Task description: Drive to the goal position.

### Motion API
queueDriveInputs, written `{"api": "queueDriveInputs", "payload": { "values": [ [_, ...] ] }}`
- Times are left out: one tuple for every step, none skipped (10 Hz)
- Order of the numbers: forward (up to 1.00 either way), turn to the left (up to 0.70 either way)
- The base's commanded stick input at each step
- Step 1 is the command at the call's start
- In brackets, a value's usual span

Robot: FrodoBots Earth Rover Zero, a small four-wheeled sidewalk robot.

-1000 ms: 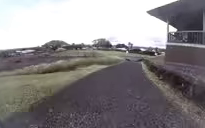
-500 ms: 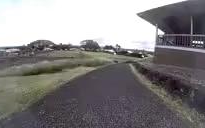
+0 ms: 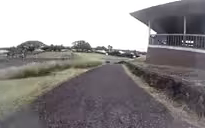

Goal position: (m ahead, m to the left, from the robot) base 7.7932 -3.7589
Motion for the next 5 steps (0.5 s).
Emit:
{"api": "queueDriveInputs", "payload": {
  "values": [
    [0.70, 0.01],
    [0.70, 0.01],
    [0.70, 0.01],
    [0.70, 0.01],
    [0.70, 0.01]
  ]
}}
